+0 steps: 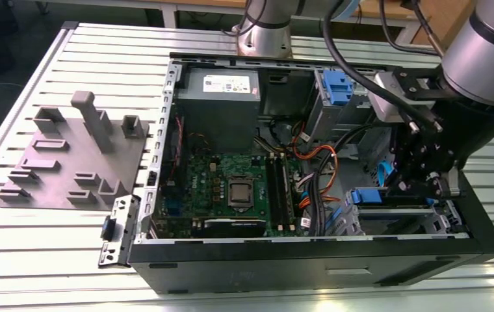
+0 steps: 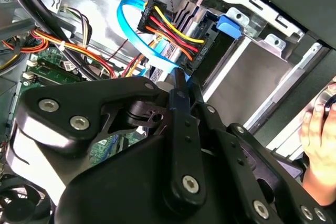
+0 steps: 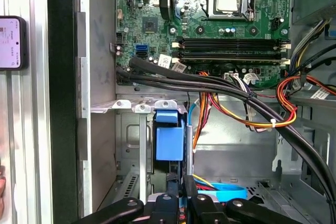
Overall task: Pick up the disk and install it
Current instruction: 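Insert the second disk wire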
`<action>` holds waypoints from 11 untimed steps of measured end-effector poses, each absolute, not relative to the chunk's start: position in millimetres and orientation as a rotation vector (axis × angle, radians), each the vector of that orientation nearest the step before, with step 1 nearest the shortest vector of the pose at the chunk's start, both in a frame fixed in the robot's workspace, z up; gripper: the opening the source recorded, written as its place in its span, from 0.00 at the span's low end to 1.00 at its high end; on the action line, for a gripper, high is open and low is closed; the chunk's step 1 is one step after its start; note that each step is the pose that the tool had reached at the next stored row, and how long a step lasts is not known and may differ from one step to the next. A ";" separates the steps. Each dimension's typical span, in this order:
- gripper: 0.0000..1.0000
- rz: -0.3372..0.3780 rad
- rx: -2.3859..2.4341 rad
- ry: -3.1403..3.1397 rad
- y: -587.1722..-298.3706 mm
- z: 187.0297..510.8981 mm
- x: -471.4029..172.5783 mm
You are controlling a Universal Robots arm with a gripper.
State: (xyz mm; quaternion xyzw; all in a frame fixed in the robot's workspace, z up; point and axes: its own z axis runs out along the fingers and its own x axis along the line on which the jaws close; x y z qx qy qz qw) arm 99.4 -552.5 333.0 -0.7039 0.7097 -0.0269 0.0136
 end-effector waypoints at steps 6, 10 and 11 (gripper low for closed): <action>0.16 -0.074 -2.188 2.207 -554.9 329.0 99.4; 0.16 -0.073 -2.188 2.206 -555.2 328.8 99.4; 0.16 -0.074 -2.188 2.206 -555.2 328.8 99.4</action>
